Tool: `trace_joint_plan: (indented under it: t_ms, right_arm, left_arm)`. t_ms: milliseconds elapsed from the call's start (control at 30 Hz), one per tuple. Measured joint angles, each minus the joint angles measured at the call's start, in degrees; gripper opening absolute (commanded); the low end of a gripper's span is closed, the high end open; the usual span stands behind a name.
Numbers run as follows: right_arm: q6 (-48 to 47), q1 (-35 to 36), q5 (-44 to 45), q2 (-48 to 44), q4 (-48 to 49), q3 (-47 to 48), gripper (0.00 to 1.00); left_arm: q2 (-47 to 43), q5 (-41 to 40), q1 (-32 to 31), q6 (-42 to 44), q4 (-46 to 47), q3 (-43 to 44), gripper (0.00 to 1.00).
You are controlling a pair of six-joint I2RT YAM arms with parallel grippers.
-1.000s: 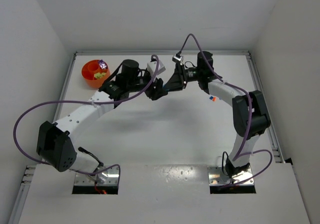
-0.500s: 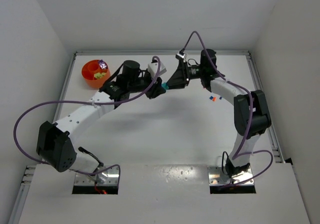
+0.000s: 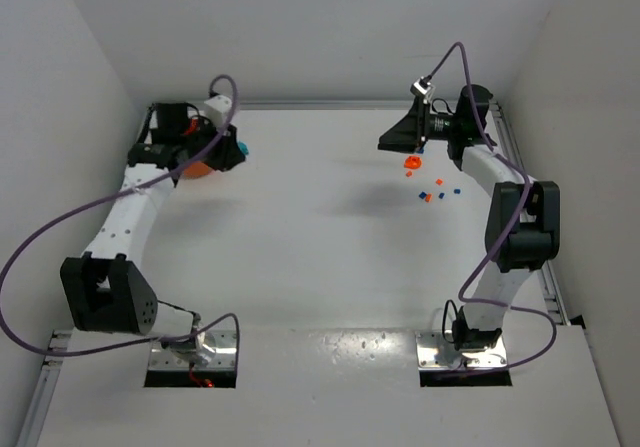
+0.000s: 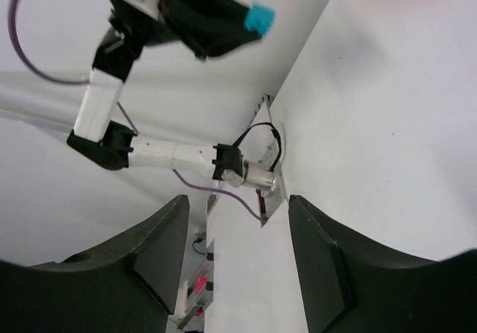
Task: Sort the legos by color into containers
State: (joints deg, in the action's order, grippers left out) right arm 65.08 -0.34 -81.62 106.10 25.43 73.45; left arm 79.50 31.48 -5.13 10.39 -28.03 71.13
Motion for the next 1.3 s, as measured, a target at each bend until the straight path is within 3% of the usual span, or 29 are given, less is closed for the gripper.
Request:
trace_joint_plan:
  t_ms: [133,267,467,733,1300]
  right_arm:
    - [-0.8,-0.2,-0.2,0.1,0.0,-0.9,0.55]
    - [-1.1,-0.2,-0.7,0.2,0.0,-0.9,0.53]
    - [-1.5,-0.2,-1.1,0.2,0.2,-1.2,0.52]
    - [-2.1,-0.2,-1.5,0.3,0.2,-2.2,0.52]
    - [-2.4,-0.2,-1.5,0.3,0.2,-3.4,0.50]
  left_arm:
    - [5.2,0.2,9.6,4.5,-5.0,10.4,0.19]
    - [16.5,2.1,17.4,8.6,-9.9,25.9,0.19]
    - [33.2,2.4,24.8,11.4,-16.6,43.4,0.21]
    - [42.9,-1.4,25.2,13.0,-20.4,50.4,0.23]
    - [49.8,-6.2,25.3,11.5,-19.0,54.9,0.29]
